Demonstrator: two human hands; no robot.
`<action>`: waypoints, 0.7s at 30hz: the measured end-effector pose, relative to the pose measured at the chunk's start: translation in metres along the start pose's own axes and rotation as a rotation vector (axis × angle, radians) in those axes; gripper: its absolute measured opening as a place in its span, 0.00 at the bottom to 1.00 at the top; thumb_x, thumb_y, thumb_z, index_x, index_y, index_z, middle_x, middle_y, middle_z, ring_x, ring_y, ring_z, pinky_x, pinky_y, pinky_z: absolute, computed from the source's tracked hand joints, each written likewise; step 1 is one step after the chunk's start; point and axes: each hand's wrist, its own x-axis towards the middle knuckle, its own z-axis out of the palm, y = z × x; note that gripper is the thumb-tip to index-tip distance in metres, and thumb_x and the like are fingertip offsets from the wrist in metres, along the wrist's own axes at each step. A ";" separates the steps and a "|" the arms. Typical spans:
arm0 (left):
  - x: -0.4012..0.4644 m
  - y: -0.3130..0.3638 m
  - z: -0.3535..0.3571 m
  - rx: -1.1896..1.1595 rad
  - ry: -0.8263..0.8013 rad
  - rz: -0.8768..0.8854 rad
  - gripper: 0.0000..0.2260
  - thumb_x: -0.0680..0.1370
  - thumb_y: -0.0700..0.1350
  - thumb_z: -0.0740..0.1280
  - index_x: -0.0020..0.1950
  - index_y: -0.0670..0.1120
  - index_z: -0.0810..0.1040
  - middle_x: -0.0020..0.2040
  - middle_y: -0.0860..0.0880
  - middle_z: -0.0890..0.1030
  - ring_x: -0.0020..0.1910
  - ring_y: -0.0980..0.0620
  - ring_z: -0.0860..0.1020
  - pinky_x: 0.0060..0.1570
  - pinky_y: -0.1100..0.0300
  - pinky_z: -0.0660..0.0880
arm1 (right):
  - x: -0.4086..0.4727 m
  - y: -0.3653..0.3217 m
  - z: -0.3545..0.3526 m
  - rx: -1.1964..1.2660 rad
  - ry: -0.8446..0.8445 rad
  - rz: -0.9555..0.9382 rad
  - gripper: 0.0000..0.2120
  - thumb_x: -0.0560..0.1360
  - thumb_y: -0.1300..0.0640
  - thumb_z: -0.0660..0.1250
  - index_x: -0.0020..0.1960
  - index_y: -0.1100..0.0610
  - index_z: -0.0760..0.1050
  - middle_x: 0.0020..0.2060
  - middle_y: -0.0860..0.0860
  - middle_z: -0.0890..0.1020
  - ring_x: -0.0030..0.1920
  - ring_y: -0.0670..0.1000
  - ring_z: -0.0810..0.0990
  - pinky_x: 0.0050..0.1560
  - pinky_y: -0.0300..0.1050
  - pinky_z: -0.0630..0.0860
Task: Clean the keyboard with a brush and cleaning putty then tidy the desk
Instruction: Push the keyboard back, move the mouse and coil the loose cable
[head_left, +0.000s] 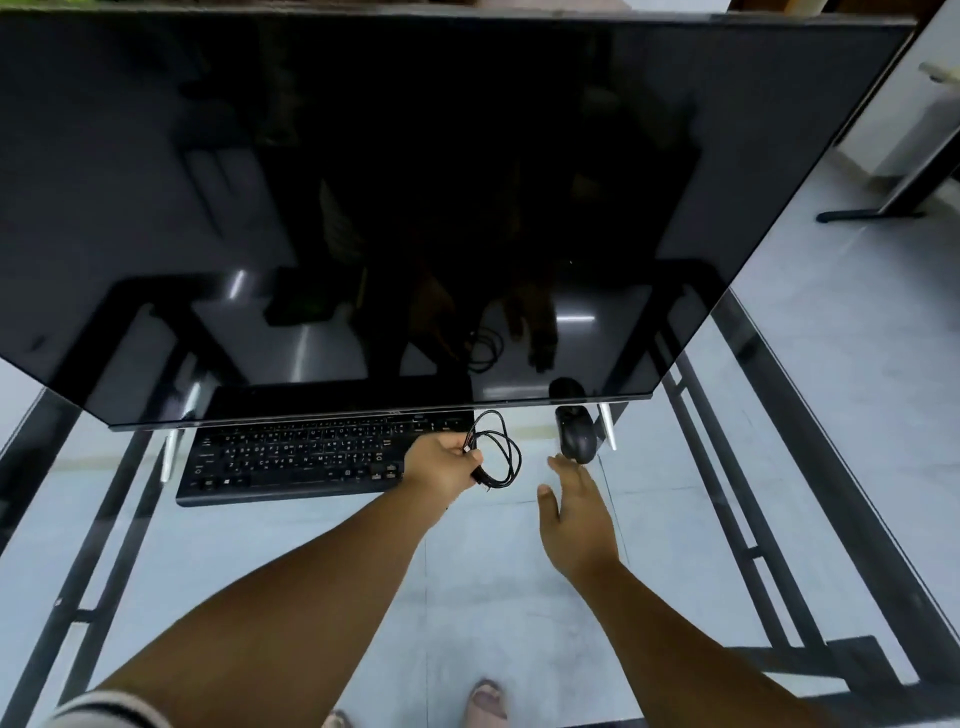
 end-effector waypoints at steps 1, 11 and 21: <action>0.004 -0.002 0.005 0.028 -0.005 -0.004 0.09 0.76 0.34 0.69 0.55 0.38 0.81 0.51 0.38 0.82 0.50 0.44 0.83 0.42 0.60 0.81 | 0.000 0.008 0.001 -0.065 -0.033 -0.033 0.22 0.81 0.54 0.58 0.74 0.55 0.64 0.74 0.49 0.66 0.75 0.48 0.61 0.71 0.36 0.56; 0.037 -0.006 0.038 0.436 0.013 0.091 0.09 0.74 0.44 0.72 0.53 0.48 0.81 0.45 0.49 0.84 0.48 0.47 0.83 0.52 0.50 0.80 | -0.003 0.037 0.005 -0.364 -0.159 -0.180 0.29 0.80 0.47 0.48 0.78 0.56 0.54 0.79 0.50 0.53 0.79 0.51 0.49 0.74 0.46 0.53; 0.050 -0.001 0.050 0.638 0.151 0.182 0.17 0.76 0.48 0.70 0.65 0.48 0.75 0.46 0.47 0.84 0.48 0.49 0.81 0.44 0.62 0.70 | -0.005 0.041 0.008 -0.388 -0.136 -0.187 0.29 0.80 0.45 0.47 0.78 0.56 0.58 0.78 0.51 0.58 0.78 0.52 0.54 0.74 0.47 0.56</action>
